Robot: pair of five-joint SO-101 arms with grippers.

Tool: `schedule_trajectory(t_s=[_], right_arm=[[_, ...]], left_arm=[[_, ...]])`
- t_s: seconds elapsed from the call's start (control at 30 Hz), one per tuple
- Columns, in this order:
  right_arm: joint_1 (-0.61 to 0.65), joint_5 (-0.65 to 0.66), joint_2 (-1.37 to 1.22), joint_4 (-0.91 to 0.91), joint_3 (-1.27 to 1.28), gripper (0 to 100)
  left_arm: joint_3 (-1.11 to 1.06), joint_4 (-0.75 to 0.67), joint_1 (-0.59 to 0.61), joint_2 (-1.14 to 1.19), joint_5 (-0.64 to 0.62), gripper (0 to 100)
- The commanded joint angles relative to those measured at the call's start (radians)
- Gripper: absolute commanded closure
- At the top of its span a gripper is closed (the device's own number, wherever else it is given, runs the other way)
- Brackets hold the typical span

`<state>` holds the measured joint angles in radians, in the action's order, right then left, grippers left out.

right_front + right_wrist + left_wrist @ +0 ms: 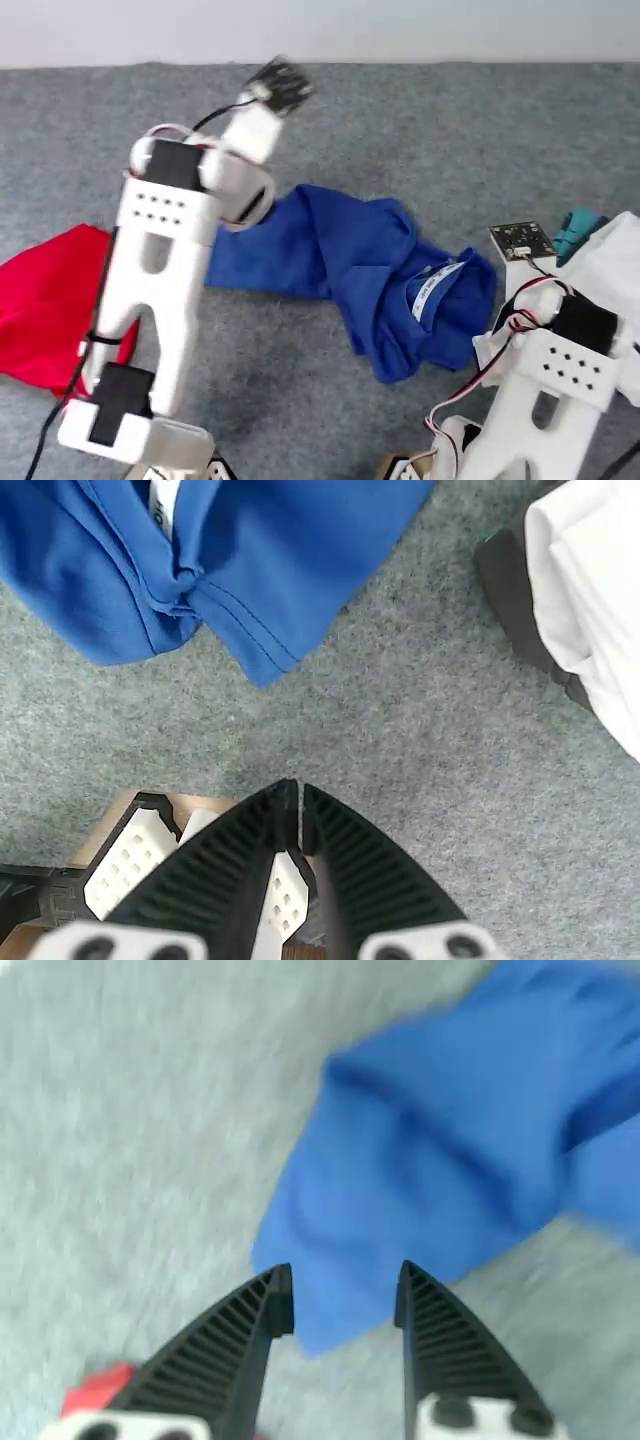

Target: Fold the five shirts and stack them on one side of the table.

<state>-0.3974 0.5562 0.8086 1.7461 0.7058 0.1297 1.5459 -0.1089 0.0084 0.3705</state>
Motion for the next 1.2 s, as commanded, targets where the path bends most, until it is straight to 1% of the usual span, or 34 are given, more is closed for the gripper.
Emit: schedule_trajectory(t_s=[0.0,0.17,0.37,0.67,0.77,0.93,1.03,1.17], right_arm=[[0.005,-0.005,0.024,-0.005,-0.011,98.7],[0.005,-0.008,0.025,-0.018,0.018,98.7],[0.005,-0.008,0.025,-0.018,0.018,98.7],[0.005,-0.008,0.028,-0.018,0.018,98.7],[0.005,-0.008,0.028,-0.018,0.018,98.7],[0.005,-0.006,0.028,-0.018,0.018,98.7],[0.005,-0.006,0.027,-0.018,0.018,98.7],[0.005,-0.006,0.025,-0.019,0.018,98.7]], left_arm=[[-0.082,-0.046,0.078,0.044,0.109,82],[-0.093,-0.049,0.109,0.224,0.186,82],[-0.021,-0.063,0.132,0.407,0.244,82],[0.035,-0.066,0.133,0.548,0.275,82],[0.056,-0.057,0.161,0.571,0.273,82],[0.173,0.058,0.195,0.535,0.275,82],[0.240,0.155,0.198,0.508,0.276,78],[0.254,0.178,0.213,0.509,0.276,76]])
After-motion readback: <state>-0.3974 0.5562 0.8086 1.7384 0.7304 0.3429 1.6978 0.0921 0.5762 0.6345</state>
